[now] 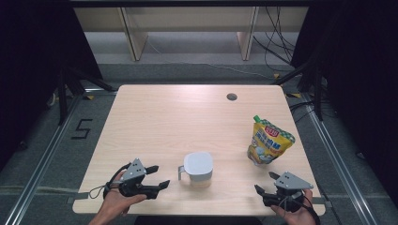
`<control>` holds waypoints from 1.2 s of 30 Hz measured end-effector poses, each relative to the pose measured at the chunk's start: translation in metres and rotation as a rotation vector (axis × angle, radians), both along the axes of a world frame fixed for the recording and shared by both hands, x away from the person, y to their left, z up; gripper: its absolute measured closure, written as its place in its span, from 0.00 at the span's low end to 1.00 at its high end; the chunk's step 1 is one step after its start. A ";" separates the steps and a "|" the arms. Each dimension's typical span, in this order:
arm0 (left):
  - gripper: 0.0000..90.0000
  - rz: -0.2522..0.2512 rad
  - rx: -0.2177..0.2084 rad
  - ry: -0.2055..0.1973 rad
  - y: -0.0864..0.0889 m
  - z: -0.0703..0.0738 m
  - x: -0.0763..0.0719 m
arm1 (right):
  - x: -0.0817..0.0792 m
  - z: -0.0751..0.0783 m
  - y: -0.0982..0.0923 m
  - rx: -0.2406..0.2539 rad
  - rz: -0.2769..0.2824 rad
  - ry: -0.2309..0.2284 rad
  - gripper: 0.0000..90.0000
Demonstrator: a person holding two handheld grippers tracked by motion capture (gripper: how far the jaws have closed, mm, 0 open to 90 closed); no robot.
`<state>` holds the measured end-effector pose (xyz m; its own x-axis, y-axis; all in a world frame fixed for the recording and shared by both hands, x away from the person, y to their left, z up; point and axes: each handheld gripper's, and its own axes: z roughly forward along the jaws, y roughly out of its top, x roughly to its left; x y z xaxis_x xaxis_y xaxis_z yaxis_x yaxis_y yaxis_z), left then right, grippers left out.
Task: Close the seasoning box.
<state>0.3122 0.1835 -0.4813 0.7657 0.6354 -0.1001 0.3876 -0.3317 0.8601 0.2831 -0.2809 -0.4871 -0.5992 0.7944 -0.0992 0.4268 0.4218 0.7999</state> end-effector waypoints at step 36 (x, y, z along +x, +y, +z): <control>0.27 -0.005 0.154 0.025 -0.002 -0.019 0.000 | 0.001 -0.004 0.000 -0.010 0.013 0.054 0.33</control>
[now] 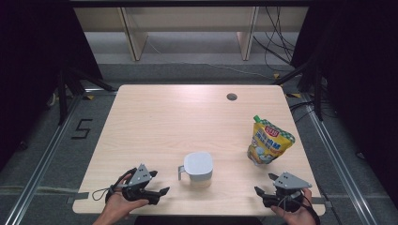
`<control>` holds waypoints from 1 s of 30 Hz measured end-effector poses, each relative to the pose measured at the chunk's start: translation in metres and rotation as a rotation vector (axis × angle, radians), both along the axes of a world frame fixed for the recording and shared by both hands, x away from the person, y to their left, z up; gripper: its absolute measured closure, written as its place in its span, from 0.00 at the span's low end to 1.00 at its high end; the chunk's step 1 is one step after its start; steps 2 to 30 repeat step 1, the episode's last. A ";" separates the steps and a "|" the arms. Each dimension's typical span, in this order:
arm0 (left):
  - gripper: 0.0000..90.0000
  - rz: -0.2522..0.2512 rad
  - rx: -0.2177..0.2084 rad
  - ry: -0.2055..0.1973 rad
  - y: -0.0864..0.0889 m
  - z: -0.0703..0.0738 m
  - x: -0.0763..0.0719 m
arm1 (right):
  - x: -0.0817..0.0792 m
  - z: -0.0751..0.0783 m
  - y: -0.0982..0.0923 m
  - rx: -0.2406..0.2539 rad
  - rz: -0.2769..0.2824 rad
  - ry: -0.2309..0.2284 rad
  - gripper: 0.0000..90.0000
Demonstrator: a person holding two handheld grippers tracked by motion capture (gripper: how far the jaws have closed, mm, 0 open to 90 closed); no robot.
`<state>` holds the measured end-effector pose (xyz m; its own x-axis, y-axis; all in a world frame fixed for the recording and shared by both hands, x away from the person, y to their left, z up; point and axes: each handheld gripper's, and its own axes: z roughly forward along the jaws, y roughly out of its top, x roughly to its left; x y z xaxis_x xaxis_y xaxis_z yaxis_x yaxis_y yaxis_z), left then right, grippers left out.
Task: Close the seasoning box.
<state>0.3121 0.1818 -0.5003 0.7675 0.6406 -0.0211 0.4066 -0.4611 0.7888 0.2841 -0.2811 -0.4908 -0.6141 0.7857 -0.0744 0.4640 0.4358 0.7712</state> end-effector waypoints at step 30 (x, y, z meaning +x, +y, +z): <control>0.27 0.003 -0.001 0.002 0.000 0.000 0.000 | 0.001 0.000 -0.001 -0.008 0.005 -0.017 0.33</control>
